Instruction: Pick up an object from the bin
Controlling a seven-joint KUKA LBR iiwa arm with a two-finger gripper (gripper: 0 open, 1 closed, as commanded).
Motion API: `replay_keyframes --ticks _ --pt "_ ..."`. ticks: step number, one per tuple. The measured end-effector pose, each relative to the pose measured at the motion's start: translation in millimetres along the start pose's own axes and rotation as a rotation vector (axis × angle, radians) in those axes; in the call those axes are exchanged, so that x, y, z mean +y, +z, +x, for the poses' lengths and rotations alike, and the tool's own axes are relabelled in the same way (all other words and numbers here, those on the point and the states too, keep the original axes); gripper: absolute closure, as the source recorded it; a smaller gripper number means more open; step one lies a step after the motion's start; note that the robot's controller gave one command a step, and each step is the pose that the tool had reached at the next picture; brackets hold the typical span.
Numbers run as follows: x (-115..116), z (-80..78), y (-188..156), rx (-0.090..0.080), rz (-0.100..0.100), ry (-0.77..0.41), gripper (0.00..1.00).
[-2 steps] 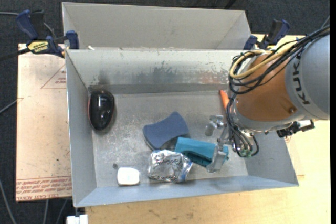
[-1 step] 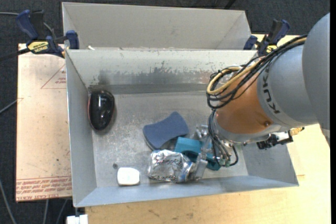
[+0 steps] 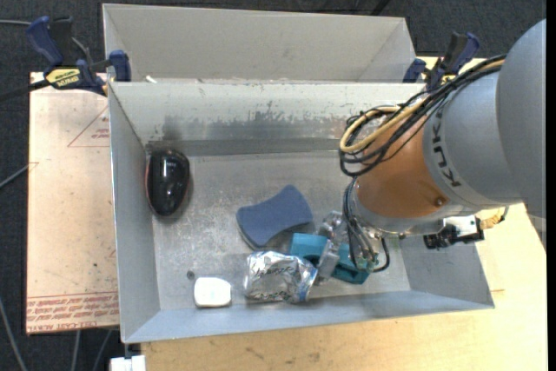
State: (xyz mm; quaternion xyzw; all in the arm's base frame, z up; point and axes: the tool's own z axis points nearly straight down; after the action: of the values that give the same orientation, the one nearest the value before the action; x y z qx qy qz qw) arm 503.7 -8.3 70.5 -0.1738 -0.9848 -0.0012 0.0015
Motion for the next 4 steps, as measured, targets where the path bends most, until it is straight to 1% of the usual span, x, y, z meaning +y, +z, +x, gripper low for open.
replay_keyframes --ticks 2,4 --pt "0 0.7 -3 0.002 0.0 0.0 1.0" --pt "-1 1.9 -27 0.006 0.002 -0.001 1.0"
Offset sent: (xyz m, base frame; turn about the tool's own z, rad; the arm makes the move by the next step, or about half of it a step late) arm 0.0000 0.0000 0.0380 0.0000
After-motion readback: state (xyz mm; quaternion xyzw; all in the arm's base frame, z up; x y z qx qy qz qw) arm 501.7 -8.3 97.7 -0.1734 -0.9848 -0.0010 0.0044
